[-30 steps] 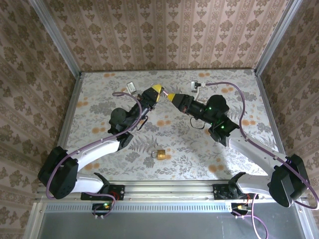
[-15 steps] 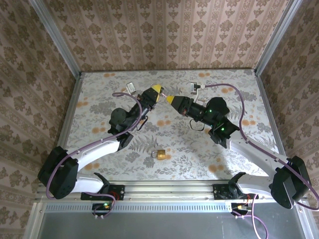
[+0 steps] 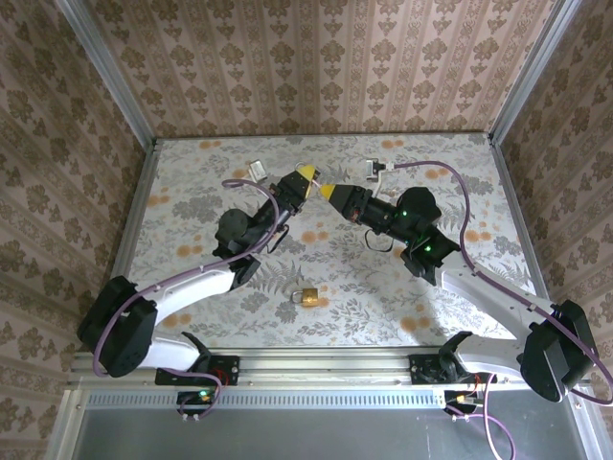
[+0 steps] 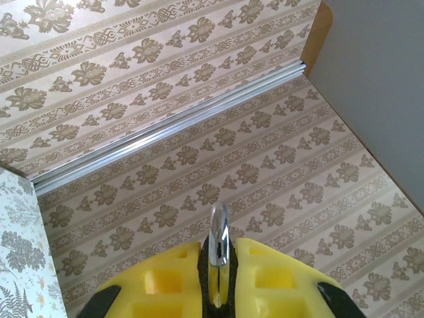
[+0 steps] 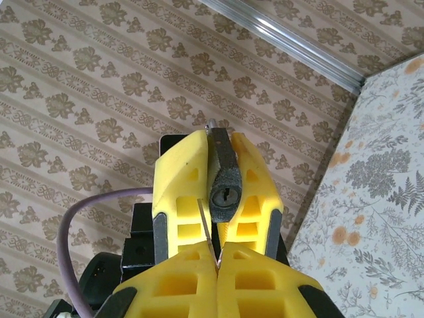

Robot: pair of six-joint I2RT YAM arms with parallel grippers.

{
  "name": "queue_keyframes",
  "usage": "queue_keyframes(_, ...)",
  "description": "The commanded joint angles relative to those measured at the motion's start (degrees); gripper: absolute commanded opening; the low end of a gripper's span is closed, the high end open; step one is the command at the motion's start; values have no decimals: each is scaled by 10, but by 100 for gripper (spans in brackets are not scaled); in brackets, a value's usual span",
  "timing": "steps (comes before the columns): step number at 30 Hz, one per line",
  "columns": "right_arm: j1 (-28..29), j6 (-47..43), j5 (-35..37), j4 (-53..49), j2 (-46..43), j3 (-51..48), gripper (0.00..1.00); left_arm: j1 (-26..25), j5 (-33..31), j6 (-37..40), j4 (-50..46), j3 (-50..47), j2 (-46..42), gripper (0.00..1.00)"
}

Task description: Unlock with the key

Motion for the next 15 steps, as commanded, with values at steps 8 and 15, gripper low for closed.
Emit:
queue_keyframes(8, -8, -16, 10, -9, -22, -12, 0, 3, 4, 13, 24, -4, -27, 0)
queue_keyframes(15, -11, -11, 8, -7, -23, -17, 0, 6, 3, 14, 21, -8, -35, 0)
